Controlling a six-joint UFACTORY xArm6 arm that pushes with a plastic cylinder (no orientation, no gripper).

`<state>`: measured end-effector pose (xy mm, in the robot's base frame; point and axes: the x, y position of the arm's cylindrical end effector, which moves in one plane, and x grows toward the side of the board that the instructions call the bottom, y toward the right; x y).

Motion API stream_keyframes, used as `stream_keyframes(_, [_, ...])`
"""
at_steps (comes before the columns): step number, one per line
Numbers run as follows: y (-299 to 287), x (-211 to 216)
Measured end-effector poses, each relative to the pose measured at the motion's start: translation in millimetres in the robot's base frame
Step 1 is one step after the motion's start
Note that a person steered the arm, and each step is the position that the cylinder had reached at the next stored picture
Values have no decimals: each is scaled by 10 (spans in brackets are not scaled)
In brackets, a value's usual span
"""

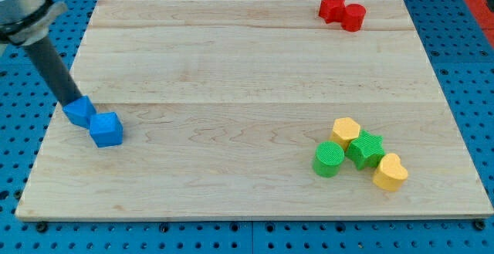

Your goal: Separate the heart from green star

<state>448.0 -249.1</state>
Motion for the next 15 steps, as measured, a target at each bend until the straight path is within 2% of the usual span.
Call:
stream_keyframes(2, [24,-303])
stream_keyframes(3, [744,-386])
stream_keyframes(4, [1960,-553])
stream_keyframes(5, [3237,-501])
stream_keyframes(6, [4356,-27])
stream_keyframes(7, [4616,232])
stream_keyframes(12, [4627,202])
stream_keyframes(13, [4897,344])
stream_keyframes(14, [4643,522])
stream_keyframes(15, [4636,699])
